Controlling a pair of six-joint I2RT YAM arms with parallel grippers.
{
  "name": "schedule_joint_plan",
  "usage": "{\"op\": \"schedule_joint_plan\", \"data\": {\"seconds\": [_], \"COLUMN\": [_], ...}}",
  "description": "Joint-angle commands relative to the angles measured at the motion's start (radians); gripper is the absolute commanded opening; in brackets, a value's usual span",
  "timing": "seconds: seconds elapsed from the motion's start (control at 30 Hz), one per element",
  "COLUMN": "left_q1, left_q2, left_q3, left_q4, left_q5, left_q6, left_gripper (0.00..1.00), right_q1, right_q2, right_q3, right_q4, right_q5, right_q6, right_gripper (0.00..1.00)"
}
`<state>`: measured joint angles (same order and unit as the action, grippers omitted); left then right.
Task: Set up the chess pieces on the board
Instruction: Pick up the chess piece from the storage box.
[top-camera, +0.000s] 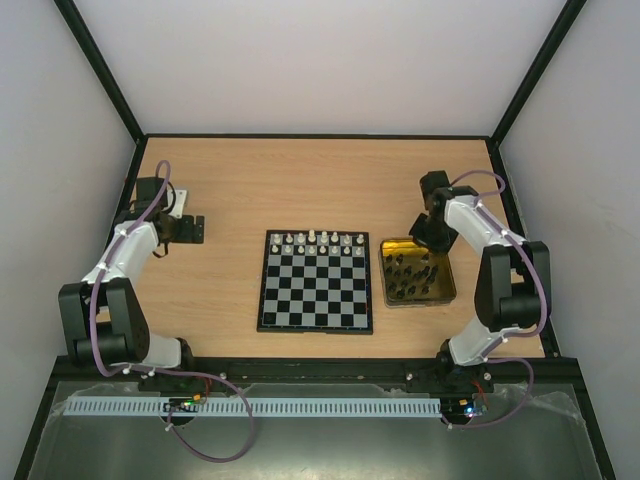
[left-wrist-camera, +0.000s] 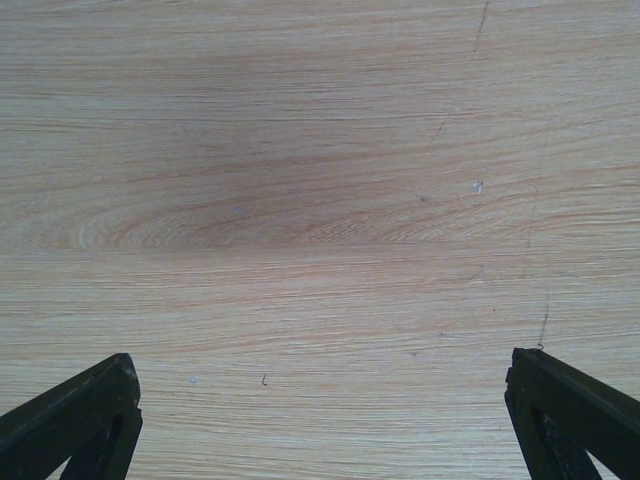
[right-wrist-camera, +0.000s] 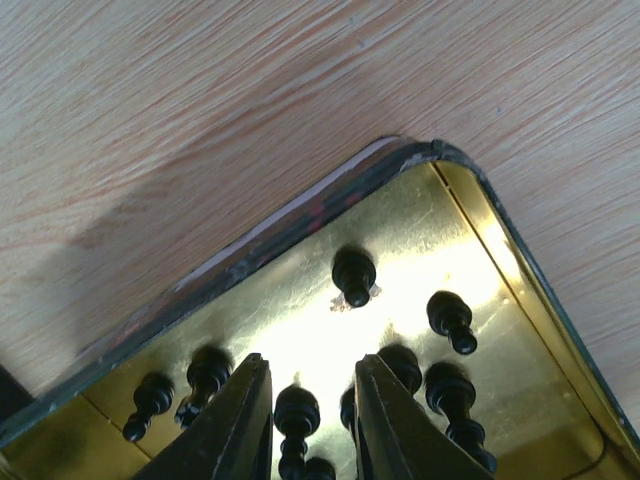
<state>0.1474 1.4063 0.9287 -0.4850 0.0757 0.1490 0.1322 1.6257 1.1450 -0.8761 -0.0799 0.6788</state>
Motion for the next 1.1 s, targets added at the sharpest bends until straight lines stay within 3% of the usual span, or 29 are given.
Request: {"op": "schedule_joint_plan", "data": {"seconds": [0.0, 1.07], "left_q1": [0.006, 0.006], "left_q2": [0.010, 0.021], "left_q3": [0.027, 0.049], "left_q4": [-0.017, -0.036], "left_q5": [-0.008, -0.024], "left_q6": [0.003, 0.000], "left_gripper": [0.99, 0.99], "right_q1": [-0.037, -0.095], "right_q2": [0.029, 0.090], "right_q3": [-0.014, -0.075], "right_q4": [0.028, 0.124], "right_q5": [-0.010, -0.067], "right_q6": [-0.015, -0.036], "right_gripper": [0.23, 0.22]}}
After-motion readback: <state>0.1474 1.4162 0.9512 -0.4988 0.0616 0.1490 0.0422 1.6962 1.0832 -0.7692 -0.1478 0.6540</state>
